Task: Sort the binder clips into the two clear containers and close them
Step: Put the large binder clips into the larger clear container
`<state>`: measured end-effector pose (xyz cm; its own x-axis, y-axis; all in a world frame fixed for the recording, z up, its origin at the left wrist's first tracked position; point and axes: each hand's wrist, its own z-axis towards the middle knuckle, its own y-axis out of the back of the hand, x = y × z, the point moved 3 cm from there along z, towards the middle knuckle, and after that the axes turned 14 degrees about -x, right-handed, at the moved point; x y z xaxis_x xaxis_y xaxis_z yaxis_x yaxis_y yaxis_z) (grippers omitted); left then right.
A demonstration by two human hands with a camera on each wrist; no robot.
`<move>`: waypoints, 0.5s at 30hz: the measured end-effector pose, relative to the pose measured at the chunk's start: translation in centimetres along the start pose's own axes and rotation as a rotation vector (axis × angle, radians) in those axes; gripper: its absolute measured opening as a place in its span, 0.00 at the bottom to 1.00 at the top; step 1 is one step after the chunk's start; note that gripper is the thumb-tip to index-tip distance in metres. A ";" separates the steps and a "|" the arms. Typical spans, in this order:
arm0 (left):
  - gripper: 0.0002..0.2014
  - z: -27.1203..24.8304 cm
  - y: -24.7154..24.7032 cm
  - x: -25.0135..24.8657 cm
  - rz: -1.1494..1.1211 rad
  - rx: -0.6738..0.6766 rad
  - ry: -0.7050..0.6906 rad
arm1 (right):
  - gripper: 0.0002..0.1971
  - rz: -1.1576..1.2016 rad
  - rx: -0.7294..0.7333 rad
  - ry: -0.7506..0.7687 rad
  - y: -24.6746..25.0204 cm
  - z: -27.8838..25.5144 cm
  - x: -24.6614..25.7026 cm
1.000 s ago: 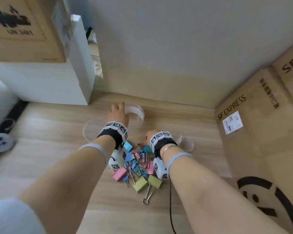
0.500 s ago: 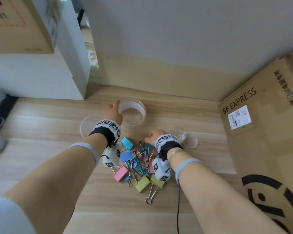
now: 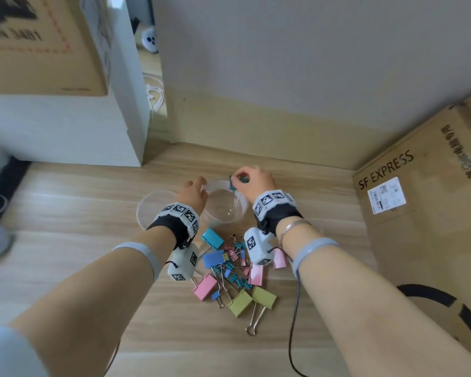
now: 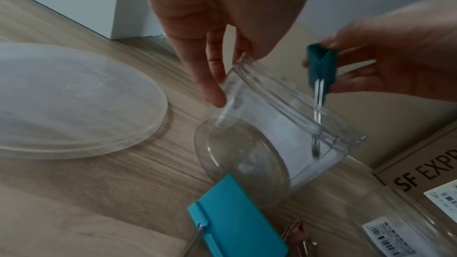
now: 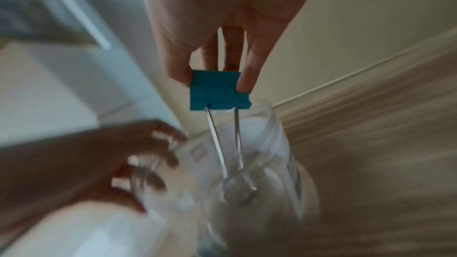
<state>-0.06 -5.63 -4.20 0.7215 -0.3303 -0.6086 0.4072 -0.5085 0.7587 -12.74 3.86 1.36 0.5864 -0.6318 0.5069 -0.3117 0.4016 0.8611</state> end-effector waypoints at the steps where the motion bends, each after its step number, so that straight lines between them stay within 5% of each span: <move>1: 0.14 0.0 0.0 0.1 -0.012 0.004 0.001 | 0.12 -0.083 0.095 0.057 -1.3 -0.2 0.3; 4: 0.13 0.1 -0.1 0.3 -0.022 0.011 -0.011 | 0.15 -0.311 0.272 0.186 -4.6 -1.2 0.5; 8: 0.13 -0.1 -0.1 0.4 -0.026 0.018 -0.036 | 0.16 -0.389 0.260 0.228 -5.2 -1.4 0.5; 12: 0.14 -0.1 0.1 0.5 -0.044 0.010 -0.018 | 0.11 -0.178 0.120 0.271 -2.8 -1.8 1.0; 15: 0.14 -0.2 0.2 0.5 -0.064 0.014 -0.011 | 0.08 -0.062 0.179 0.420 -1.6 -3.8 1.3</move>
<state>0.49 -5.74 -4.33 0.6881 -0.3048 -0.6585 0.4448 -0.5398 0.7147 -8.61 4.87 0.50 0.8488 -0.3129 0.4261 -0.3686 0.2273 0.9013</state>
